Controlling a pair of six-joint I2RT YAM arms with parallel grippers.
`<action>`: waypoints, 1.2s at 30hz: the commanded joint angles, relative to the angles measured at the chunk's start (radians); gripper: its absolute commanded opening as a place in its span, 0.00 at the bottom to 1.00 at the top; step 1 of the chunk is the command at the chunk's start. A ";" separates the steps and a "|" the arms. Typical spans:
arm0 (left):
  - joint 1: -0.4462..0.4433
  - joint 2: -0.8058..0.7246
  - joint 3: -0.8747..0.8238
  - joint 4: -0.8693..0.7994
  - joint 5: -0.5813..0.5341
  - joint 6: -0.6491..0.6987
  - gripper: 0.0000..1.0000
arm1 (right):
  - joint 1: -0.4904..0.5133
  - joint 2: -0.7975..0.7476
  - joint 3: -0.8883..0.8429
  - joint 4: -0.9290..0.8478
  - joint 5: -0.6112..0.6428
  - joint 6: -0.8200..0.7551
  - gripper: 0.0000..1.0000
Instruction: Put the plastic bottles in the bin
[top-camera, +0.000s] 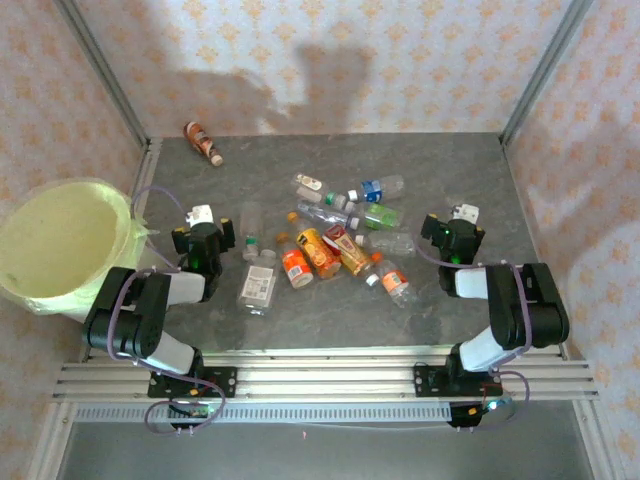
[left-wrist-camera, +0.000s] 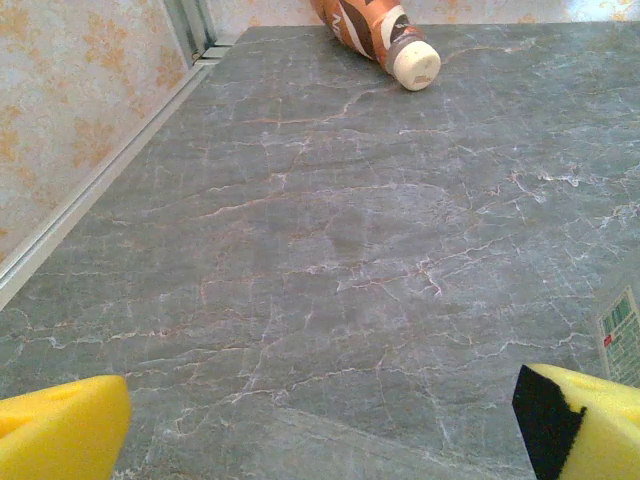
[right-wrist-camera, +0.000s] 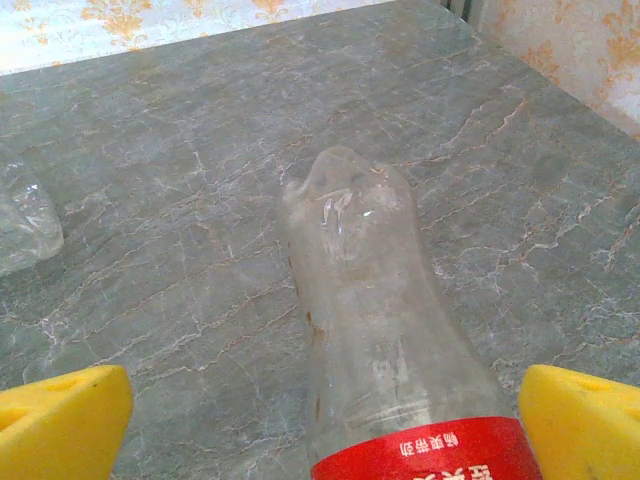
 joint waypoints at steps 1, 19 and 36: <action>0.010 -0.010 0.007 0.027 -0.010 -0.018 1.00 | 0.005 -0.007 0.004 0.004 -0.006 -0.010 0.99; 0.008 -0.010 0.007 0.029 -0.010 -0.013 1.00 | 0.003 -0.007 0.003 0.002 -0.009 -0.010 0.99; -0.096 -0.212 0.216 -0.477 -0.017 0.005 1.00 | 0.003 -0.238 0.139 -0.400 0.004 0.058 0.99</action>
